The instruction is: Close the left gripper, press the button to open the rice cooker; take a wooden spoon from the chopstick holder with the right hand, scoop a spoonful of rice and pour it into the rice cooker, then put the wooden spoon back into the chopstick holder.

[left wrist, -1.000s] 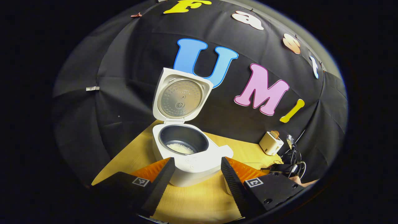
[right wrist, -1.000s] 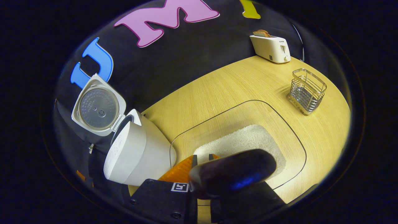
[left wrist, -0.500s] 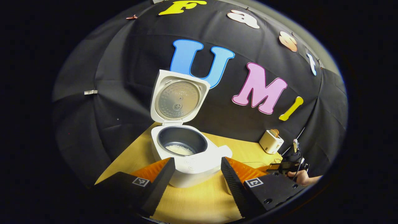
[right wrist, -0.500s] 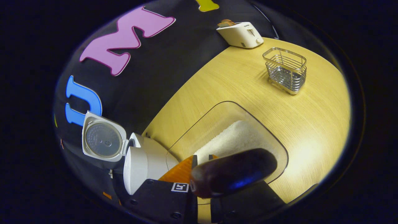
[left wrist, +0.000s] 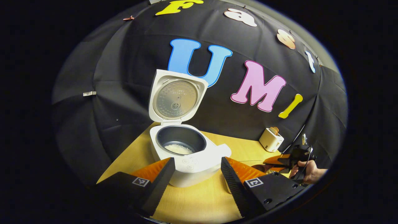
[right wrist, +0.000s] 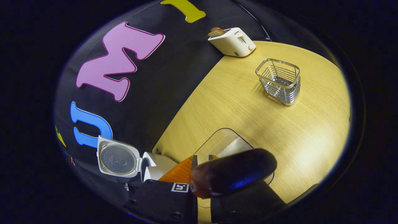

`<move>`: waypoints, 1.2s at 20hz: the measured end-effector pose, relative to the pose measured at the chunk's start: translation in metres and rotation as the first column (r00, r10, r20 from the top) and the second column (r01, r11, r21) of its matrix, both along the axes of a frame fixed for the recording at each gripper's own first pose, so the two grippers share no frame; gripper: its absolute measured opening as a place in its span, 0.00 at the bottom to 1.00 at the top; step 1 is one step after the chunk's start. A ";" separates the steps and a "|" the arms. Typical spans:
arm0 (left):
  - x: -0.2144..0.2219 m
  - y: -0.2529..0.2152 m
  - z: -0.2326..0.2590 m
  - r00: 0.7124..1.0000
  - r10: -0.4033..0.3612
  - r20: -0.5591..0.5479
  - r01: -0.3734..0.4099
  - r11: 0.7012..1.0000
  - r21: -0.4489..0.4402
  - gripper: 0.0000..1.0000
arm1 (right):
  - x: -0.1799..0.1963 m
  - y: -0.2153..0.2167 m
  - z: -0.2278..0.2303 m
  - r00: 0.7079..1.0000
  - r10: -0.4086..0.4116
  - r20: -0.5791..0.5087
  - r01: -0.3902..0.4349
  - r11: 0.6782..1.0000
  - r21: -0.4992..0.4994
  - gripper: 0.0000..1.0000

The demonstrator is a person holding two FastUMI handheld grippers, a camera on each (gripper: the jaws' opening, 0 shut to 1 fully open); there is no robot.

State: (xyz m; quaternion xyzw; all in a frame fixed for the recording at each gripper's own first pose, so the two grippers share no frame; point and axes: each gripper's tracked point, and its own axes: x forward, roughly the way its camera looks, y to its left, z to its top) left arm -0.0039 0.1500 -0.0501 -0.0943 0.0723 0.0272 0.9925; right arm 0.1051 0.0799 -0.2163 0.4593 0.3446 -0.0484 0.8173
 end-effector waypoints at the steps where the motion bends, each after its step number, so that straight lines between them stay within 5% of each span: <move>1: -0.001 0.000 0.001 1.000 0.002 0.001 -0.002 1.000 -0.003 0.96 | 0.003 -0.001 0.007 1.000 -0.006 0.008 0.006 1.000 0.009 0.10; 14: -0.019 0.020 -0.003 0.998 0.057 -0.002 -0.057 0.997 -0.047 0.96 | 0.034 0.042 0.093 0.991 0.063 0.116 -0.074 0.993 0.091 0.09; 24: -0.051 0.072 -0.018 0.984 0.174 -0.024 -0.176 0.977 -0.121 0.92 | 0.074 0.127 0.128 0.976 0.153 0.156 -0.173 0.977 0.123 0.09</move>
